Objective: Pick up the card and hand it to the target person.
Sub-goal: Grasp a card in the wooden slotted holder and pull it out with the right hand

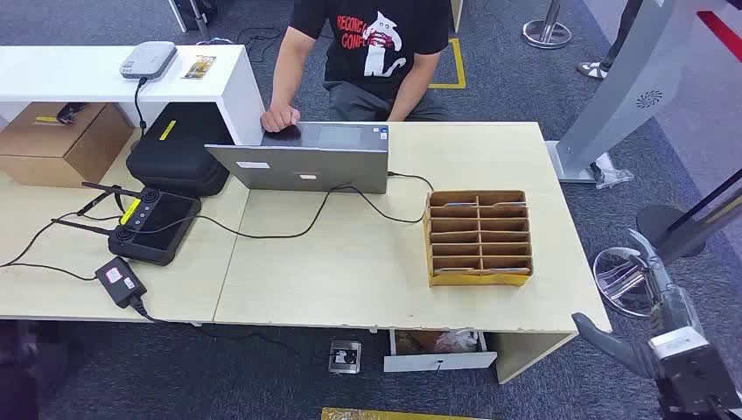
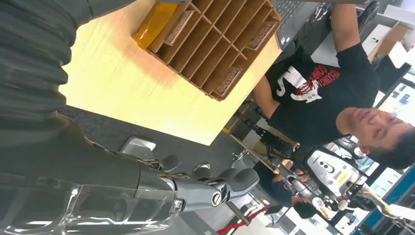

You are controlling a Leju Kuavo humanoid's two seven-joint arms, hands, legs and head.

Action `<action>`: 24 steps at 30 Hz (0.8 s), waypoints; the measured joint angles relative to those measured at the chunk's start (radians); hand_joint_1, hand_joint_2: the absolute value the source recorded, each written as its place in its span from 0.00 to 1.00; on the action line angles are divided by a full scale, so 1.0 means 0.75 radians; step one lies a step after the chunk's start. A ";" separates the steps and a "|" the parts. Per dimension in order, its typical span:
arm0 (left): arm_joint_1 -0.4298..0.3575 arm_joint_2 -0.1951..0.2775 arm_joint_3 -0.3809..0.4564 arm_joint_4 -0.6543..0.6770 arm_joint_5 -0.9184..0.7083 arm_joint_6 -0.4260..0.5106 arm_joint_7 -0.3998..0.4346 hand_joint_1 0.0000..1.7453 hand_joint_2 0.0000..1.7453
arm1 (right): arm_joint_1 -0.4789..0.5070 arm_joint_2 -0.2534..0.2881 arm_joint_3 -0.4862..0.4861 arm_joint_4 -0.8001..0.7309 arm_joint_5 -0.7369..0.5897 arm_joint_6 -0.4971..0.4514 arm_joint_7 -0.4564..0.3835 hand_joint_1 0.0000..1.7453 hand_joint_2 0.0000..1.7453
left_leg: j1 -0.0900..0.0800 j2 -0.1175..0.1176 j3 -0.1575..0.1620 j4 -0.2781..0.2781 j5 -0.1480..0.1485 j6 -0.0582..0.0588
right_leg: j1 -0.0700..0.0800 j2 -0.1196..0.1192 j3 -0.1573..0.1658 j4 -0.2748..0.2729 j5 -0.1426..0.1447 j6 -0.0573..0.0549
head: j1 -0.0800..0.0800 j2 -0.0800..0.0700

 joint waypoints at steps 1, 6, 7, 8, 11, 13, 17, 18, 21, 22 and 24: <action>0.000 0.000 0.000 0.000 0.000 0.000 0.003 0.00 0.00 | 0.000 0.000 0.000 0.001 0.002 0.000 0.000 0.00 1.00 | 0.000 0.000 0.000 0.000 0.000 0.000 | 0.000 0.000 0.000 0.000 0.000 0.000 | 0.000 0.000; 0.002 0.000 0.000 0.000 0.008 0.000 0.020 0.00 0.00 | -0.002 -0.005 0.000 0.014 0.023 0.000 -0.002 0.00 1.00 | 0.000 0.000 0.000 0.000 0.000 0.000 | 0.000 0.000 0.000 0.000 0.000 0.000 | 0.000 0.000; 0.003 0.000 0.000 0.000 0.009 0.000 0.020 0.00 0.00 | -0.001 -0.005 0.000 0.017 0.024 -0.001 -0.003 0.00 1.00 | 0.000 0.000 0.000 0.000 0.000 0.000 | 0.000 0.000 0.000 0.000 0.000 0.000 | 0.000 0.000; 0.004 0.001 0.000 0.000 0.009 0.000 0.020 0.00 0.00 | 0.000 -0.005 0.000 0.018 0.024 -0.001 -0.005 0.00 1.00 | 0.000 0.000 0.000 0.000 0.000 0.000 | 0.000 0.000 0.000 0.000 0.000 0.000 | 0.000 0.000; 0.006 0.001 0.000 0.000 0.010 0.000 0.020 0.00 0.00 | 0.002 -0.006 0.000 0.023 0.028 -0.001 -0.004 0.00 1.00 | 0.000 0.000 0.000 0.000 0.000 0.000 | 0.000 0.000 0.000 0.000 0.000 0.000 | 0.000 0.000; 0.006 0.001 0.000 0.000 0.010 0.000 0.021 0.00 0.00 | 0.003 -0.010 0.000 0.030 0.046 -0.004 0.004 0.00 1.00 | 0.000 0.000 0.000 0.000 0.000 0.000 | 0.000 0.000 0.000 0.000 0.000 0.000 | 0.000 0.000; 0.007 0.001 0.000 0.000 0.014 0.000 0.023 0.00 0.00 | -0.003 -0.022 0.002 0.065 0.146 -0.054 0.030 0.00 1.00 | 0.000 0.000 0.000 0.000 0.000 0.000 | 0.000 0.000 0.000 0.000 0.000 0.000 | 0.000 0.000; 0.007 0.001 0.000 0.000 0.016 0.000 0.024 0.00 0.00 | -0.007 -0.024 0.005 0.078 0.164 -0.066 0.034 0.00 1.00 | 0.000 0.000 0.000 0.000 0.000 0.000 | 0.000 0.000 0.000 0.000 0.000 0.000 | 0.000 0.000; 0.006 0.000 0.000 0.000 0.020 0.000 0.027 0.00 0.00 | -0.030 -0.025 0.022 0.122 0.194 -0.087 0.047 0.00 1.00 | 0.000 0.000 0.000 0.000 0.000 0.000 | 0.000 0.000 0.000 0.000 0.000 0.000 | 0.000 0.000; 0.006 0.001 0.000 0.000 0.021 0.000 0.027 0.00 0.00 | -0.040 -0.025 0.027 0.138 0.201 -0.092 0.052 0.00 1.00 | 0.000 0.000 0.000 0.000 0.000 0.000 | 0.000 0.000 0.000 0.000 0.000 0.000 | 0.000 0.000; 0.007 0.000 0.000 0.000 0.023 0.000 0.031 0.00 0.00 | -0.059 -0.027 0.036 0.169 0.217 -0.105 0.062 0.00 1.00 | 0.000 0.000 0.000 0.000 0.000 0.000 | 0.000 0.000 0.000 0.000 0.000 0.000 | 0.000 0.000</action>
